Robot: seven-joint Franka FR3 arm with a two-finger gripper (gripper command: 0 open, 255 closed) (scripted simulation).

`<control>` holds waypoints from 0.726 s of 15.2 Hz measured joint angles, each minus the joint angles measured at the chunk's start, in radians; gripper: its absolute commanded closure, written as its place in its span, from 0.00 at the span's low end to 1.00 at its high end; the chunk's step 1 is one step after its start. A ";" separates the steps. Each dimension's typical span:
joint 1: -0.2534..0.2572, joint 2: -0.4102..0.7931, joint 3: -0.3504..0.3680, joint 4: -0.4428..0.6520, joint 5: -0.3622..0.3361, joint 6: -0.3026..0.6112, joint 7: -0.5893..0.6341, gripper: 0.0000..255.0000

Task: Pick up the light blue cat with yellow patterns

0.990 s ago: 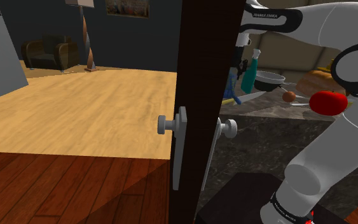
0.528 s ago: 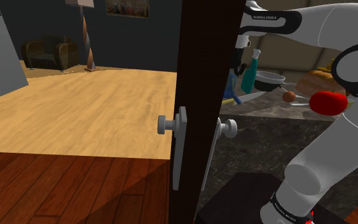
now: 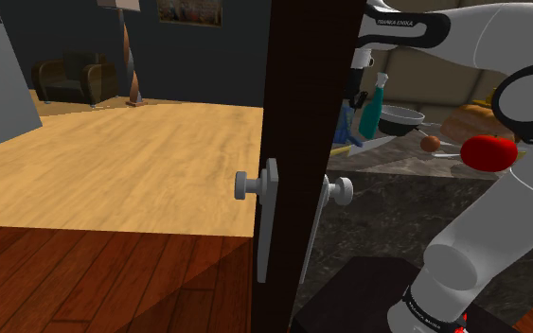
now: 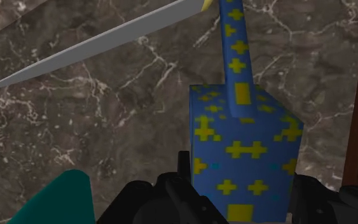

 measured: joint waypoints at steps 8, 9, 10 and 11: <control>0.000 0.044 -0.001 0.160 0.004 -0.116 -0.002 1.00; 0.000 0.050 -0.001 0.181 0.004 -0.132 -0.002 1.00; 0.000 0.058 -0.002 0.204 0.005 -0.147 -0.004 1.00; -0.001 0.064 -0.003 0.226 0.005 -0.163 -0.006 1.00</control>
